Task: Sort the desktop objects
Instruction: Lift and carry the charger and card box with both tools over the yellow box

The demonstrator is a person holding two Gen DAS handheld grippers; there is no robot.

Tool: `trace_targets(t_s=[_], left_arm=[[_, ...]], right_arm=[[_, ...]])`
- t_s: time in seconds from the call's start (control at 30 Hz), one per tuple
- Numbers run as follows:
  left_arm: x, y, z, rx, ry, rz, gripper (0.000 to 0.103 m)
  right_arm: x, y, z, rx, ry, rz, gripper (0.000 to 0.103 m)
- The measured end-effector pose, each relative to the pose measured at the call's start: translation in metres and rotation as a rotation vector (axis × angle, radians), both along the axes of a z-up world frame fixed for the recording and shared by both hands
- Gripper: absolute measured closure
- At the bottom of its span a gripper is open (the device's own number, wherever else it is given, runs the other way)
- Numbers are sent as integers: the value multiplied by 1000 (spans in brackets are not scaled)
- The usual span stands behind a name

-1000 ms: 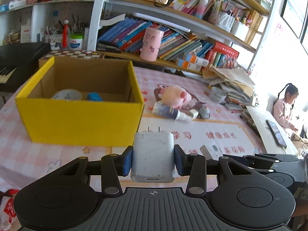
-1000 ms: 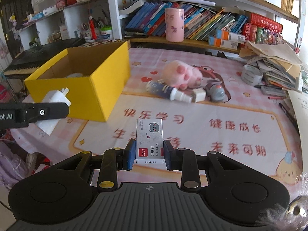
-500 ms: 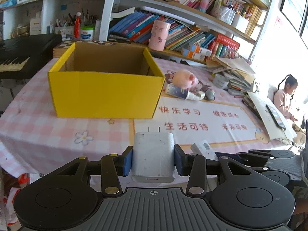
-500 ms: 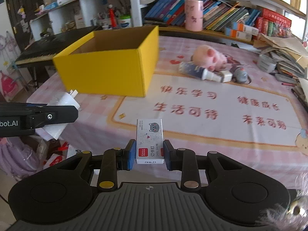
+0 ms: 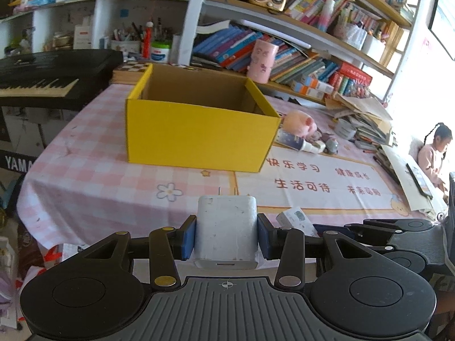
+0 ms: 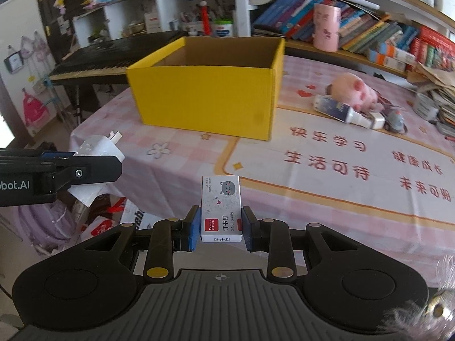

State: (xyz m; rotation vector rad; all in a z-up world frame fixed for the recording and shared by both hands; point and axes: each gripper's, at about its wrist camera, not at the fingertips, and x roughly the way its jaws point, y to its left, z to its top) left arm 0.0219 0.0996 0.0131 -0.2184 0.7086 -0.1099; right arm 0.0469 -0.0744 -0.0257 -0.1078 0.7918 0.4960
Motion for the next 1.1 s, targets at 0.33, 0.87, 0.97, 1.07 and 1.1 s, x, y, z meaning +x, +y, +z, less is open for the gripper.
trace_targets(t_s=[0.33, 0.87, 0.97, 1.07, 1.1], left_arm=[[-5, 9, 1, -3, -6, 27, 61], [47, 7, 22, -3, -62, 37, 61], [68, 8, 33, 3, -93, 35, 61], [90, 7, 45, 21, -138, 27, 61], [97, 7, 50, 29, -155, 27, 61]], right_arm=[[-2, 21, 4, -19, -3, 74, 76], [44, 17, 12, -1, -29, 65, 76], [64, 18, 23, 18, -53, 64, 76], [85, 19, 38, 30, -99, 79, 76], [92, 19, 42, 31, -118, 84, 76]])
